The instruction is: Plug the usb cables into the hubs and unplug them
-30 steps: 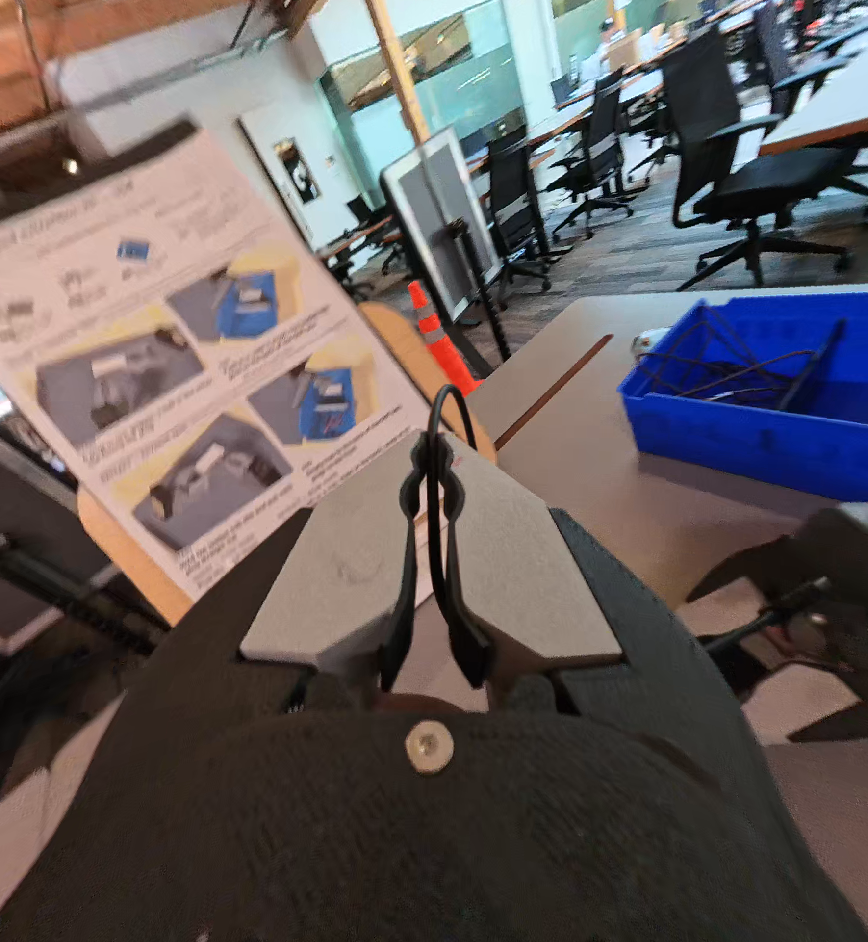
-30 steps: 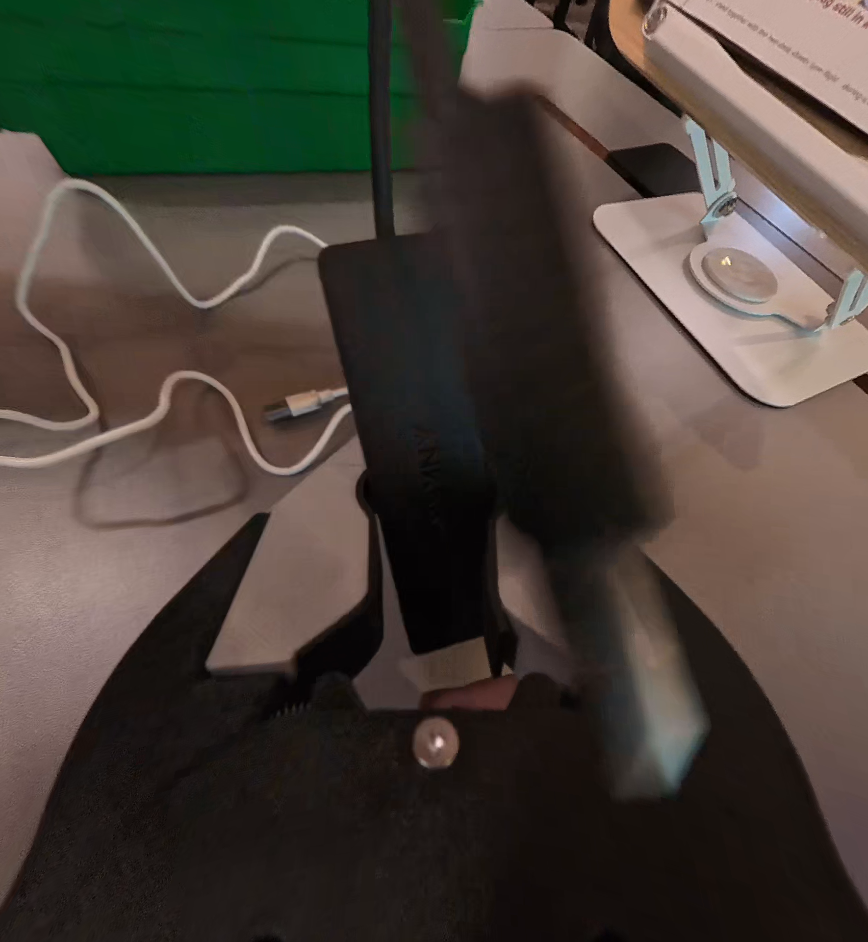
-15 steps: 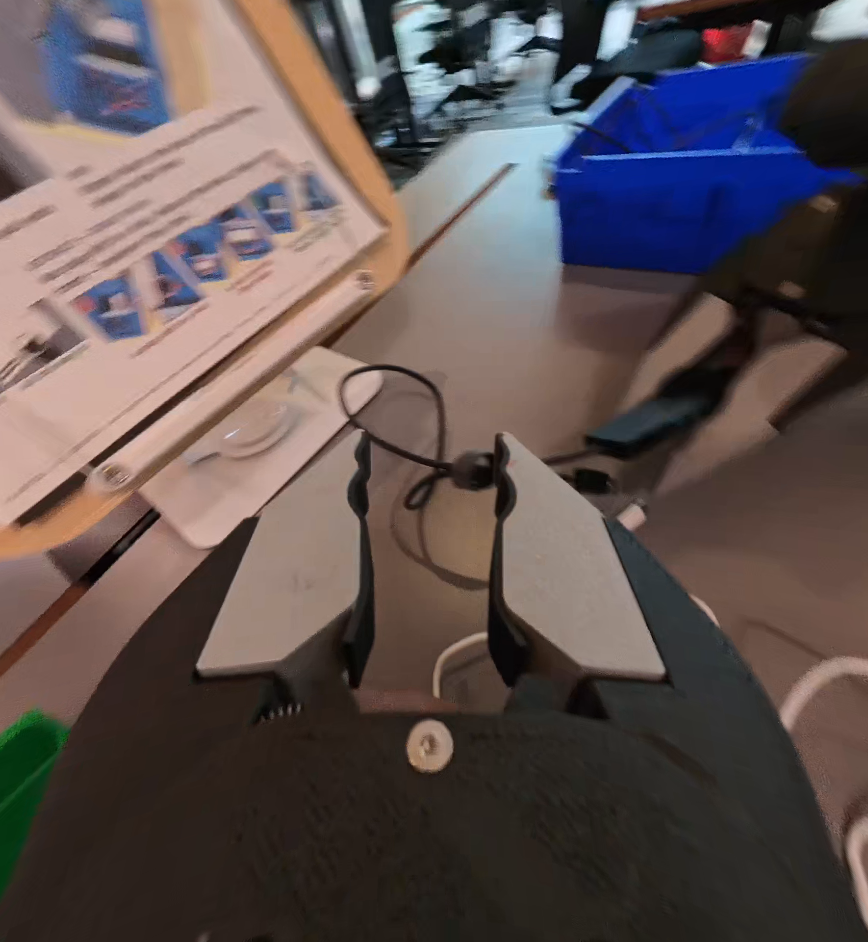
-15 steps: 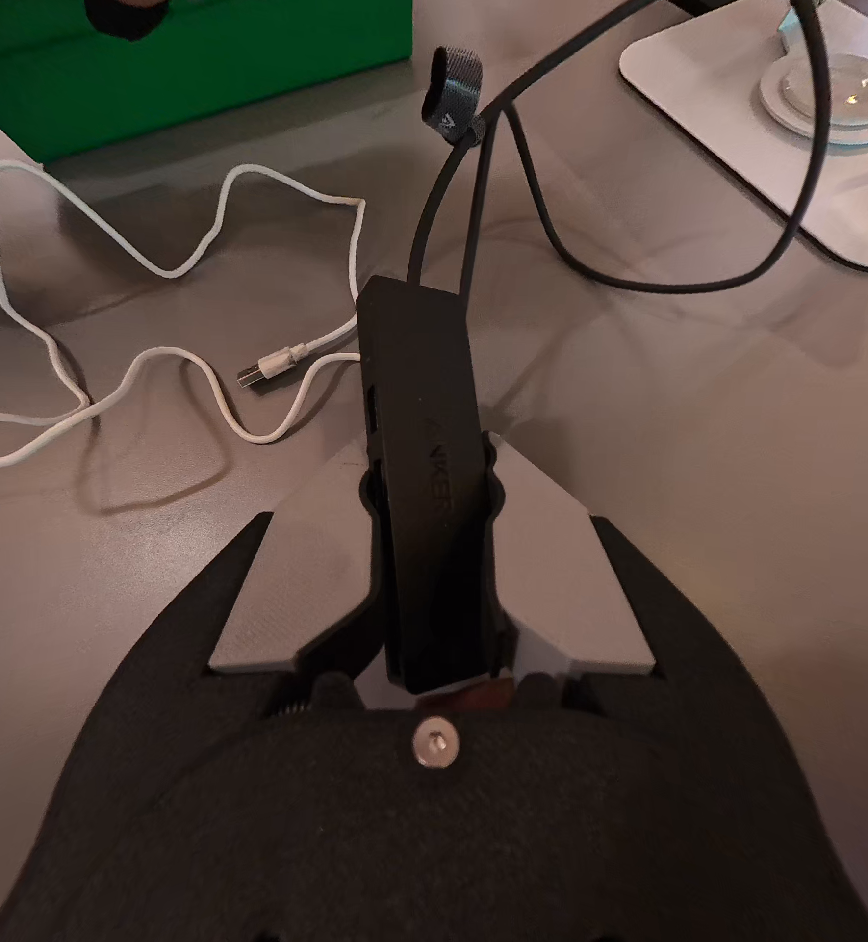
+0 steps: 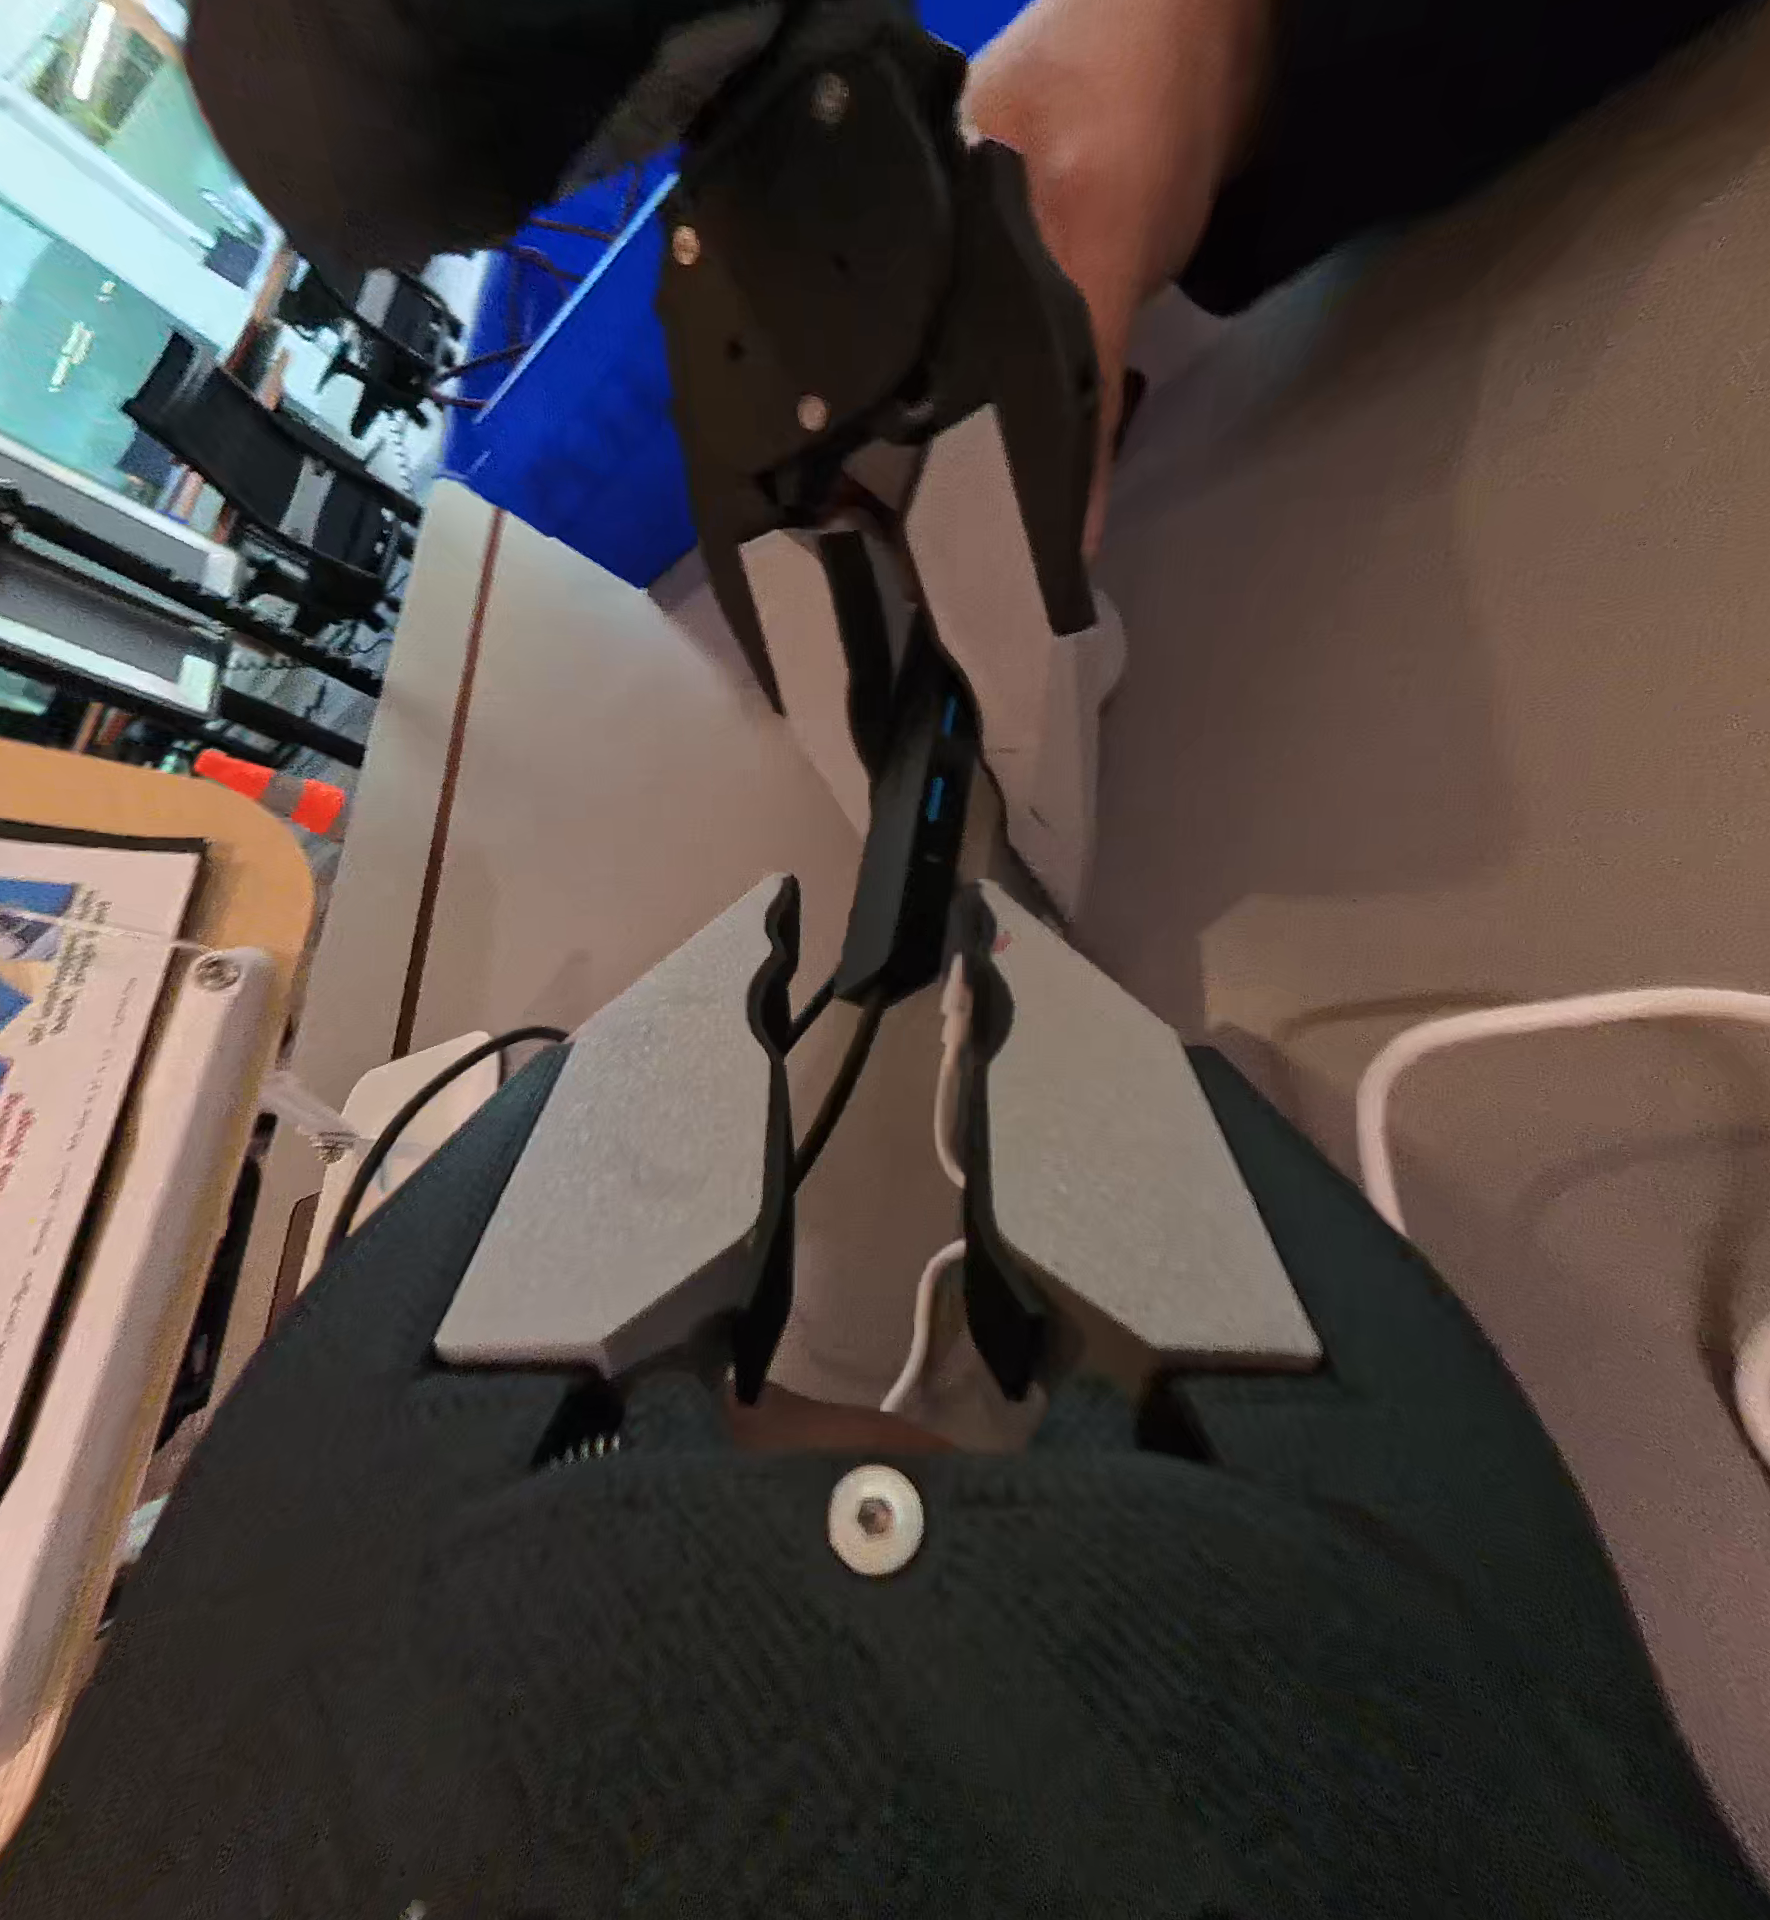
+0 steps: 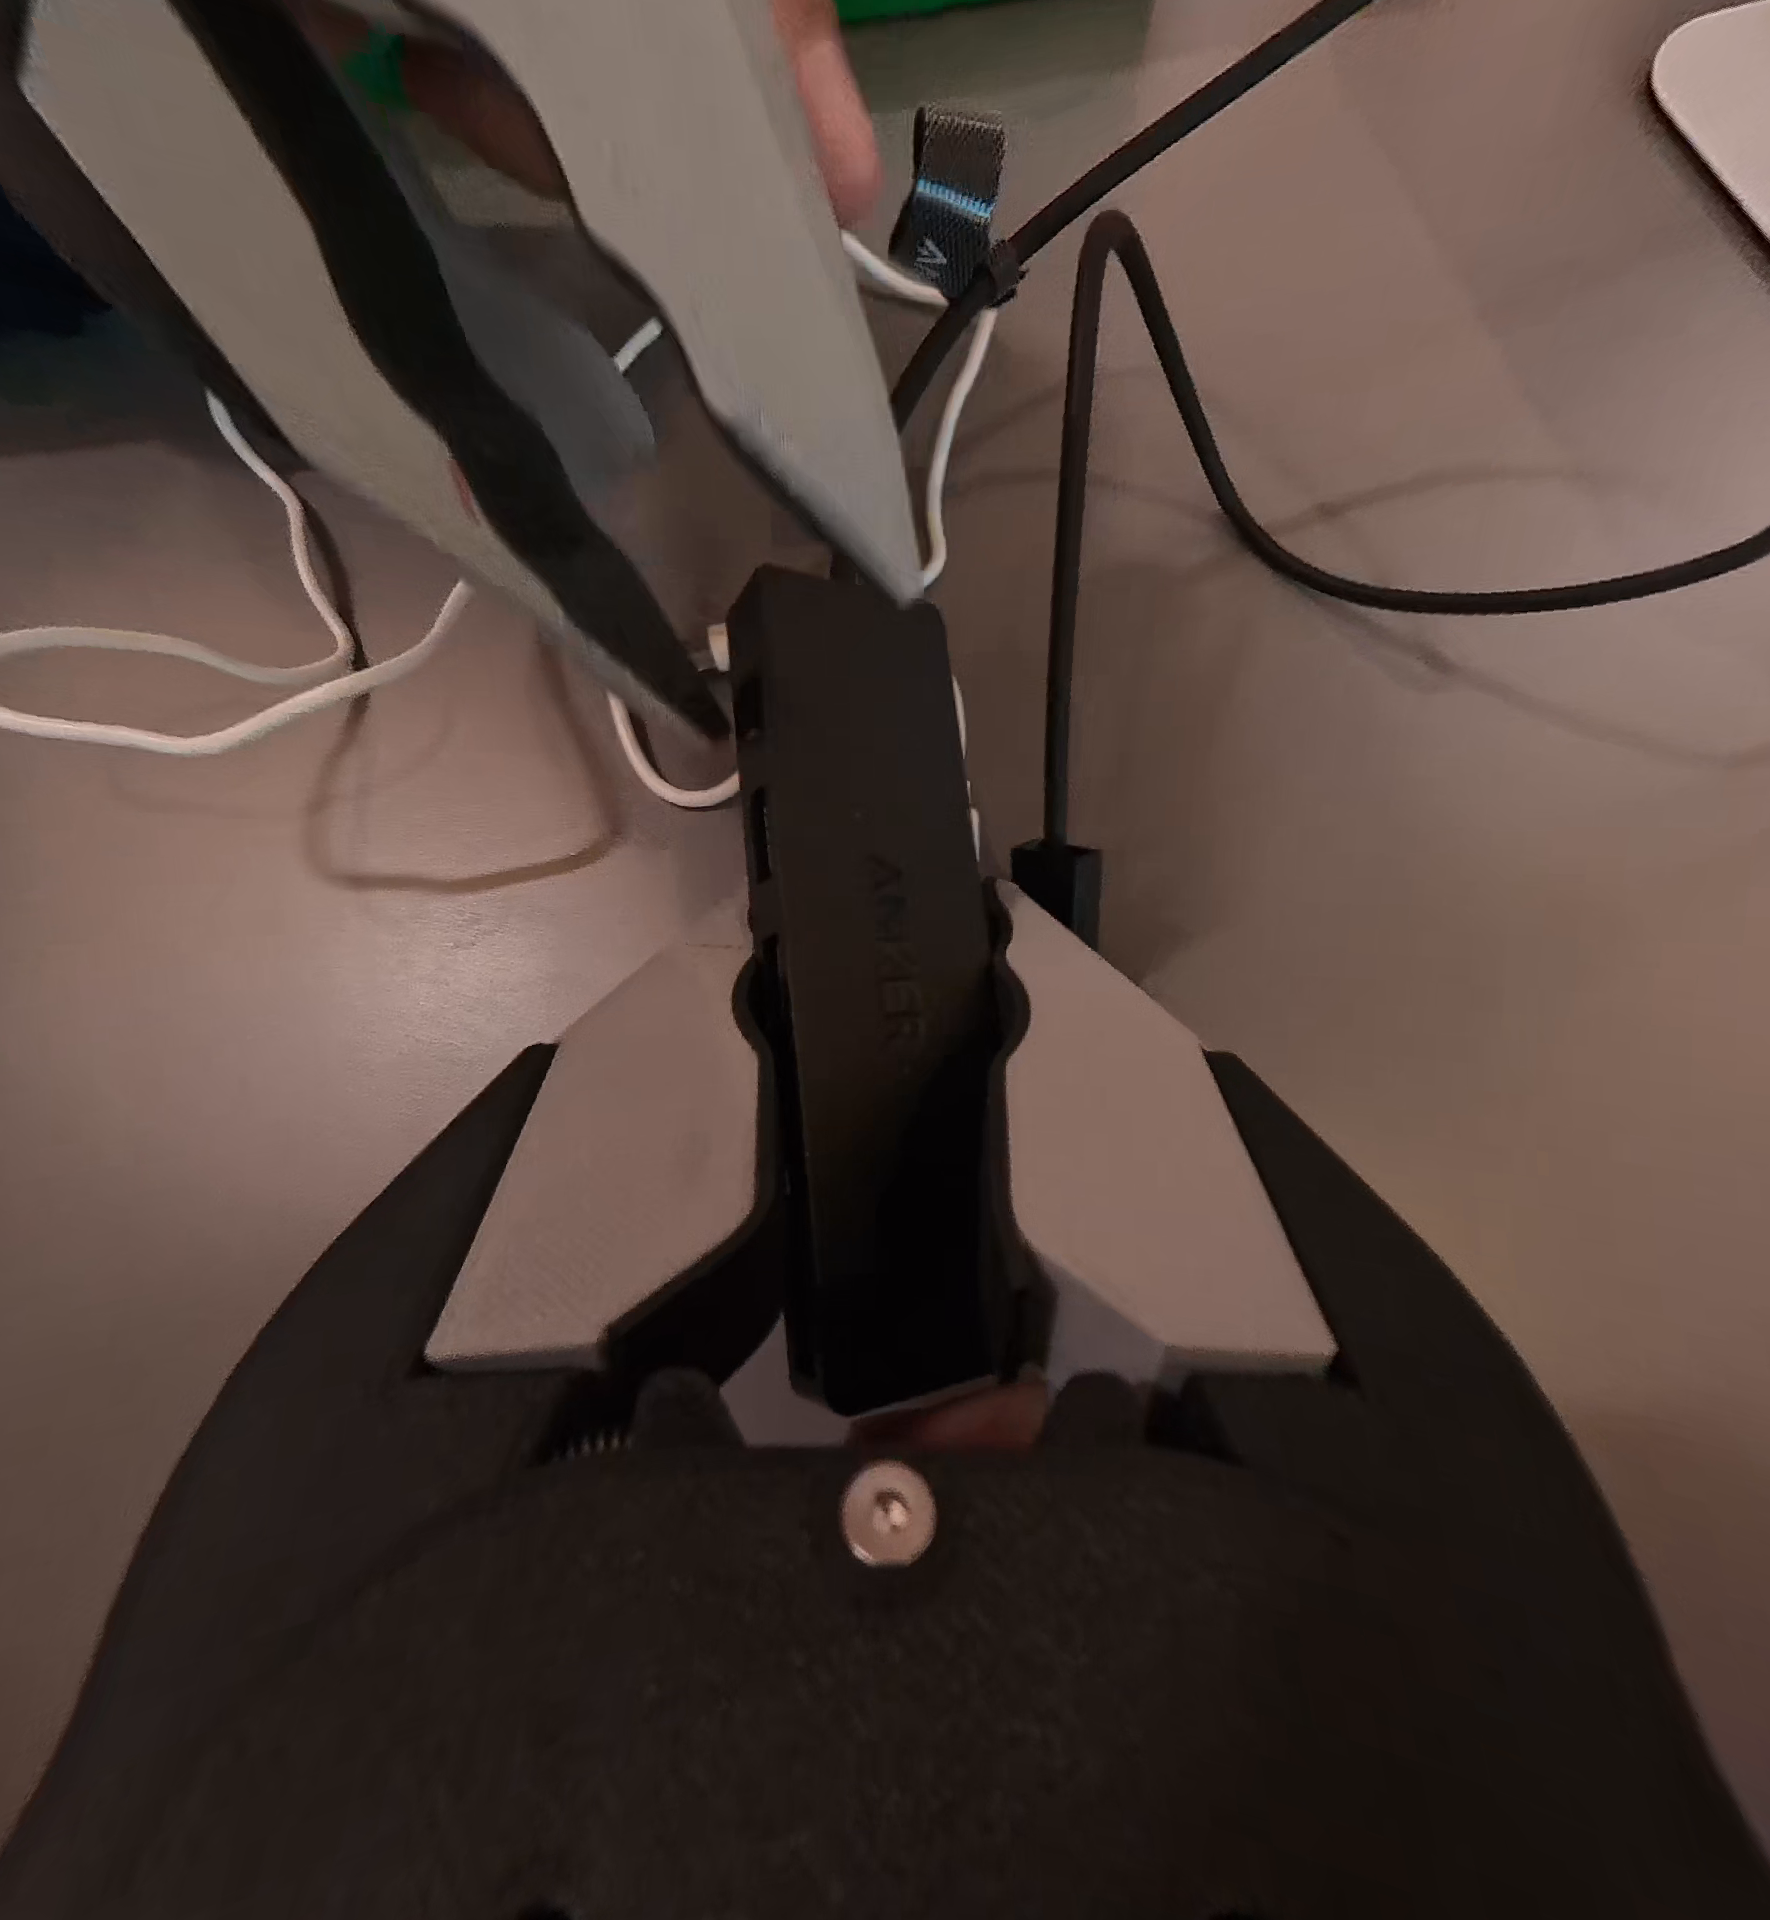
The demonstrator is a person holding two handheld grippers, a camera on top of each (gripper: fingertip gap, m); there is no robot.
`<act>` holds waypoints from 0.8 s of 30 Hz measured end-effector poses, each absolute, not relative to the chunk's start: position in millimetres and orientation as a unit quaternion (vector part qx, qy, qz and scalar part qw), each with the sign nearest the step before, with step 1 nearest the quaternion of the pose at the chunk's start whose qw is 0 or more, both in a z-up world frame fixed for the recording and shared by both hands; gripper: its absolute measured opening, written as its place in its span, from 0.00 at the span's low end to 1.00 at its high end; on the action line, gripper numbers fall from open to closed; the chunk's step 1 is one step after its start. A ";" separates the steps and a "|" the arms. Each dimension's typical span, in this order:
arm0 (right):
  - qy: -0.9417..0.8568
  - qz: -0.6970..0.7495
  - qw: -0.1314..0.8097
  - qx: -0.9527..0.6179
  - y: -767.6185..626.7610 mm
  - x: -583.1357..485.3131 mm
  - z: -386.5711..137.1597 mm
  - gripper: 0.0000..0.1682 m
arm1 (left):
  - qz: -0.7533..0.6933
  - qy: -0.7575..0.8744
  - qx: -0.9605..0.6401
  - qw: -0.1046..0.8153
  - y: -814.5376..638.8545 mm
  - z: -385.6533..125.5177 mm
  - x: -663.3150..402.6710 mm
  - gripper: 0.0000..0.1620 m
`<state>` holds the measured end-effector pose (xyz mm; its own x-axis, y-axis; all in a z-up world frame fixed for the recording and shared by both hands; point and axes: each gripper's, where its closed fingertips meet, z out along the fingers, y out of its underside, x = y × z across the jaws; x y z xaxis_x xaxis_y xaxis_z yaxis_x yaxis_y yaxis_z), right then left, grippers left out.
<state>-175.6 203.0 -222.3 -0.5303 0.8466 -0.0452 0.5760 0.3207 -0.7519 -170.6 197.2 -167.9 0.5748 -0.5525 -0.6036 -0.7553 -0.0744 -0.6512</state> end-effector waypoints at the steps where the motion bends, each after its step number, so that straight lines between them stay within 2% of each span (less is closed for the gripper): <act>1: -0.791 0.375 0.179 -0.448 201.6 -175.3 -221.8 0.21 | 0.101 0.457 -0.727 0.503 197.7 -172.7 -167.8 0.18; 4: -0.790 0.389 0.168 -0.443 197.1 -173.6 -219.3 0.21 | 0.129 0.466 -0.728 0.486 203.2 -182.9 -168.1 0.18; 6: -0.791 0.396 0.162 -0.436 193.0 -172.4 -217.9 0.21 | 0.149 0.473 -0.721 0.485 206.4 -185.3 -168.6 0.09; 11: -0.781 0.415 0.164 -0.437 192.3 -174.7 -211.8 0.21 | 0.165 0.473 -0.712 0.492 206.3 -182.5 -169.8 0.05; 18: -0.759 0.427 0.226 -0.437 206.9 -181.7 -191.0 0.21 | 0.178 0.444 -0.714 0.511 197.1 -167.4 -187.3 0.05; 24: -0.771 0.390 0.327 -0.382 207.1 -187.3 -179.1 0.19 | 0.166 0.435 -0.719 0.515 195.5 -169.9 -191.7 0.05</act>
